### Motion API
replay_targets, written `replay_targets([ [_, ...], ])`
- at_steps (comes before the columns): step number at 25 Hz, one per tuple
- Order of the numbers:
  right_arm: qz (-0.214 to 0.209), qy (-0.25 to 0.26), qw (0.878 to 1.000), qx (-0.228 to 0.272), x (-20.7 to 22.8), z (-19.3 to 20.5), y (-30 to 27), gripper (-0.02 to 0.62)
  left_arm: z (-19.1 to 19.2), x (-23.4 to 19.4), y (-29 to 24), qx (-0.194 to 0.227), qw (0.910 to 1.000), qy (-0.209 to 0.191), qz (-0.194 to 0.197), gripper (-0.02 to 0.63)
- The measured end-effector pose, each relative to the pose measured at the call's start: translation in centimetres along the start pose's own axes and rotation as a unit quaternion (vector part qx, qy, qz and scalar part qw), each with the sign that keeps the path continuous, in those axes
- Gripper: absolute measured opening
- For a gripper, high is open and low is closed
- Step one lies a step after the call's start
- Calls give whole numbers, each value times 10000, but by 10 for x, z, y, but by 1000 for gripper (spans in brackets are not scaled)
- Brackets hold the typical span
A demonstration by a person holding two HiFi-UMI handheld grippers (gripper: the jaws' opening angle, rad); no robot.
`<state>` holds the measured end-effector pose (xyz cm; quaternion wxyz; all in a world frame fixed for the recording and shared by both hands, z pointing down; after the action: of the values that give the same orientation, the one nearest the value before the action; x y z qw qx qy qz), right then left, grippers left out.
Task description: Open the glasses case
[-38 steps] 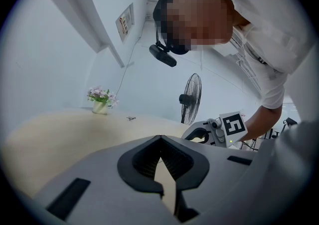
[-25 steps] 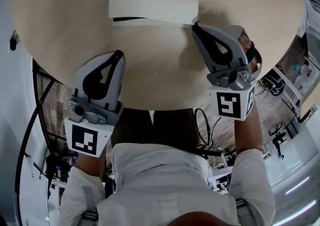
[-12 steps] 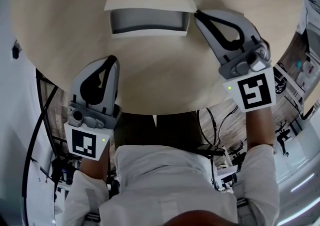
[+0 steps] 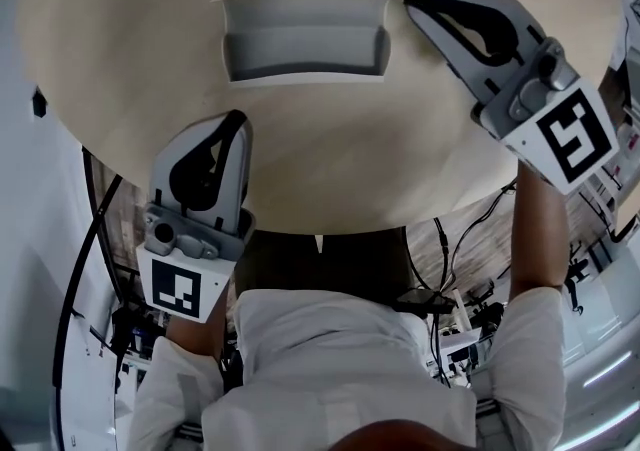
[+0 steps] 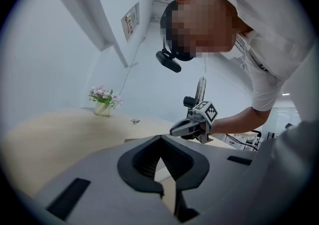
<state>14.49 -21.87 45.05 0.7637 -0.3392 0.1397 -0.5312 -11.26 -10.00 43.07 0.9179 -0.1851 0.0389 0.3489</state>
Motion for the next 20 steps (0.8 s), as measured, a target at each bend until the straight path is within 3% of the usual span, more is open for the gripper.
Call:
replay_targets([
  [5, -338, -195, 9989, 243, 10, 2, -12, 29, 9, 0, 0, 99, 9999, -71, 92, 14],
  [12, -247, -420, 9975, 512, -4, 7, -9, 31, 15, 17, 11, 122, 9999, 12, -115, 14],
  [16, -106, -489, 9961, 731, -11, 13, 25, 31, 6, 34, 16, 193, 9996, -66, -190, 14],
  [20, 57, -425, 9891, 1410, -40, 6, 80, 29, -21, 60, 19, 385, 9988, -7, -316, 14],
])
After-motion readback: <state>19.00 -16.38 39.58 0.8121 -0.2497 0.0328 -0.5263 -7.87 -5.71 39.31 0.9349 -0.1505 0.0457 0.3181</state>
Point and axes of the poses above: the fingertips, and each gripper's own axes: y backward along the fingers, x to its right, z out of its underside, the point moved 8 cm from there along y, backward along the fingers, and after that the axes turned 9 degrees about -x, right-handed, at the moved point
